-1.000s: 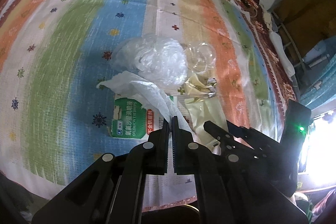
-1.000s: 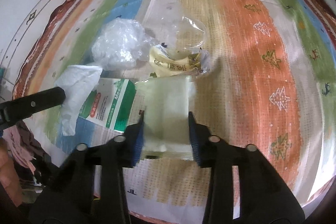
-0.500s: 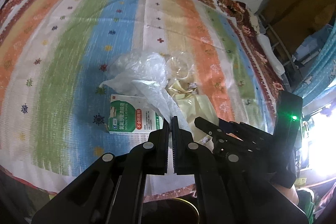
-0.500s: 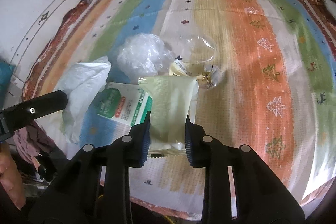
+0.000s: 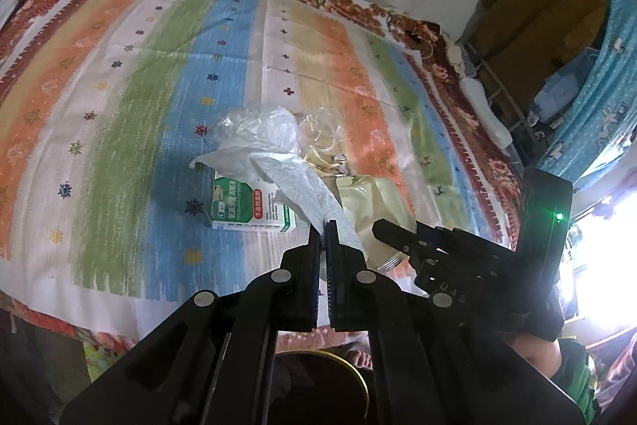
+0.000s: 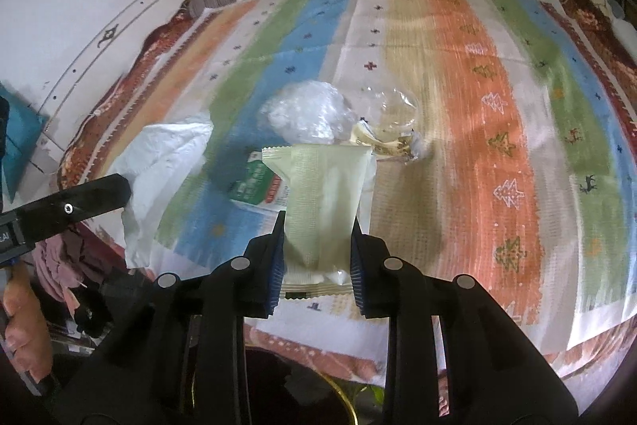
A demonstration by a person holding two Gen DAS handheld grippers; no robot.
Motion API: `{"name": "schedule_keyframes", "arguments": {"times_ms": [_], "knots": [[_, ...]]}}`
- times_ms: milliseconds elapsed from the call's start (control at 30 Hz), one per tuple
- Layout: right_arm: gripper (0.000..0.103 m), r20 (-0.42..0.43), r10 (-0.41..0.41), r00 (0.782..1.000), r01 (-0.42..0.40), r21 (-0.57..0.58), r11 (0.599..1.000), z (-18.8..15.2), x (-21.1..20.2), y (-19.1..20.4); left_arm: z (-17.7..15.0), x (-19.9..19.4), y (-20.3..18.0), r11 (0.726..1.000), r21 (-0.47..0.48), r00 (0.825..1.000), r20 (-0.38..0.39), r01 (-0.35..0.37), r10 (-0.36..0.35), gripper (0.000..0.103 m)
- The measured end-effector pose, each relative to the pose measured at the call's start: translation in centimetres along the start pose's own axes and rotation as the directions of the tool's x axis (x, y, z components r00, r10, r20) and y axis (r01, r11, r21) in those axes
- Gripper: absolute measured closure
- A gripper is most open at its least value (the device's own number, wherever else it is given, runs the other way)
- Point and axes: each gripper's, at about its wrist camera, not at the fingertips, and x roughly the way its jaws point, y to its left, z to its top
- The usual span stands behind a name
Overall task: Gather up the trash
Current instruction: 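Lift and carry the white plastic and yellow packet in both grippers over the bin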
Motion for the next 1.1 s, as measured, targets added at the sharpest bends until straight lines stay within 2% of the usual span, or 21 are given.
{"name": "schedule_keyframes", "arguments": {"times_ms": [333, 500, 700, 833, 1100], "knots": [[0.077, 0.051, -0.024, 0.998, 0.025, -0.020, 0.999, -3.0, -4.8, 0.8, -1.9, -3.2, -1.3, 0.998, 0.038, 0.998, 0.046, 0.044, -0.046, 0.101], [0.077, 0.087, -0.006, 0.996, 0.007, -0.020, 1.000, -4.5, -6.9, 1.5, -3.5, -4.4, -2.0, 0.996, 0.068, 0.996, 0.054, 0.061, -0.065, 0.101], [0.077, 0.111, 0.010, 0.994, -0.008, -0.026, 1.000, -6.3, -8.5, 2.3, -5.4, -5.8, -2.2, 0.993, 0.090, 0.994, 0.059, 0.081, -0.086, 0.101], [0.077, 0.128, -0.048, 0.991, 0.051, -0.021, 0.998, -7.9, -9.4, 2.7, -6.7, -6.5, -2.3, 0.991, 0.093, 0.993, 0.066, 0.095, -0.101, 0.101], [0.077, 0.153, -0.036, 0.988, 0.038, -0.007, 0.999, -10.8, -10.8, 2.9, -9.4, -7.3, -3.2, 0.987, 0.125, 0.992, 0.062, 0.099, -0.108, 0.101]]}}
